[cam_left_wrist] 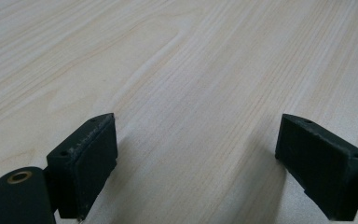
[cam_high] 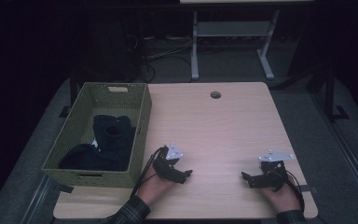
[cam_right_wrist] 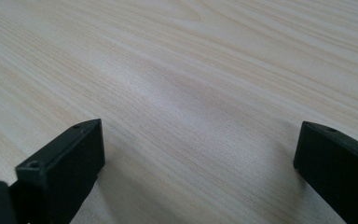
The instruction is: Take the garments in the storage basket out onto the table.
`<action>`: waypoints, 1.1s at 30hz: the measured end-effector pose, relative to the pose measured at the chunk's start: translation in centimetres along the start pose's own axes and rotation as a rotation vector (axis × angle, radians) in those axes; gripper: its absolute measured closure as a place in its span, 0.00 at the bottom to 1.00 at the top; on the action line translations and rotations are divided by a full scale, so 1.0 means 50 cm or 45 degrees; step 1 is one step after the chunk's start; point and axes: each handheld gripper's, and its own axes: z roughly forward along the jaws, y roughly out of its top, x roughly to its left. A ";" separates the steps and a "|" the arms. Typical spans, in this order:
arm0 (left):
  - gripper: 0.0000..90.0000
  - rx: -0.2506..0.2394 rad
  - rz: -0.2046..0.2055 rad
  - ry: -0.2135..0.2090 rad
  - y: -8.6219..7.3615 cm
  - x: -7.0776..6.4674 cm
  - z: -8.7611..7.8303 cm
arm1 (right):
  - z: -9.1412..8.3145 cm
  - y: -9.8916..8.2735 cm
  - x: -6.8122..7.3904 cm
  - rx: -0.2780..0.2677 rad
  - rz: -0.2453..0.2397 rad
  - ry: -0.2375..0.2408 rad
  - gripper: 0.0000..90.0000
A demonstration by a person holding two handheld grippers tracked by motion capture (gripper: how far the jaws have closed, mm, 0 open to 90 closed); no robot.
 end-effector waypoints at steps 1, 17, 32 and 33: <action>0.13 0.001 0.003 -0.002 0.000 0.000 0.000 | 0.000 0.000 0.000 0.000 0.000 0.000 0.02; 0.14 0.013 0.012 -0.021 0.007 0.005 0.002 | 0.000 0.000 0.000 0.002 -0.002 0.002 0.02; 0.14 0.031 0.011 -0.032 0.033 0.007 -0.014 | -0.001 0.000 0.001 0.003 0.003 -0.001 0.02; 0.14 0.031 0.011 -0.032 0.033 0.007 -0.014 | -0.001 0.000 0.001 0.003 0.003 -0.001 0.02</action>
